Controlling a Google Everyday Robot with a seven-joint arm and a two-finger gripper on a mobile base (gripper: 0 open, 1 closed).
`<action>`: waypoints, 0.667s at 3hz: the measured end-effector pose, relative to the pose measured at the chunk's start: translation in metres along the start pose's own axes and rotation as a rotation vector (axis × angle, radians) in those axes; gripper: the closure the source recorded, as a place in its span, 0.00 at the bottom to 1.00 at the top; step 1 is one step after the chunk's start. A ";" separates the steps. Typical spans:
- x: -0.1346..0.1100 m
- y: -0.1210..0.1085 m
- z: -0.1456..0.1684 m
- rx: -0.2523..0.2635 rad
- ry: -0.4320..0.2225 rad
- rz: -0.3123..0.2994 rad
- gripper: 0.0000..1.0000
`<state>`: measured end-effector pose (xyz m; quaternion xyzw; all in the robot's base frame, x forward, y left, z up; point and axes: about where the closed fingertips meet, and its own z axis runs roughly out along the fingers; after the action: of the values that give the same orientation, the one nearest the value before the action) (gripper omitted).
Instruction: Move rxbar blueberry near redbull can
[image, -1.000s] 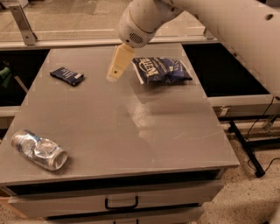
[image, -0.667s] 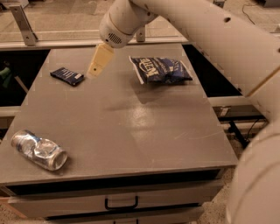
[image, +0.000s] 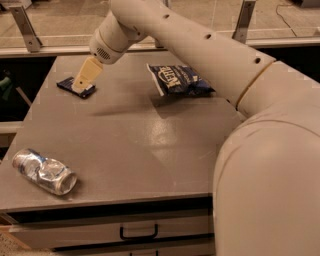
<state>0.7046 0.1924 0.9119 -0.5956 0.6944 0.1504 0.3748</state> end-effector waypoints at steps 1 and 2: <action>-0.003 -0.001 0.031 -0.003 -0.021 0.043 0.00; -0.007 0.006 0.058 -0.018 -0.034 0.066 0.00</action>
Offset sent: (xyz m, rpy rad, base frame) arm 0.0188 0.0674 -0.0494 0.0816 0.0664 -0.0306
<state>0.7193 0.2371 0.8765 -0.5732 0.7056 0.1789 0.3762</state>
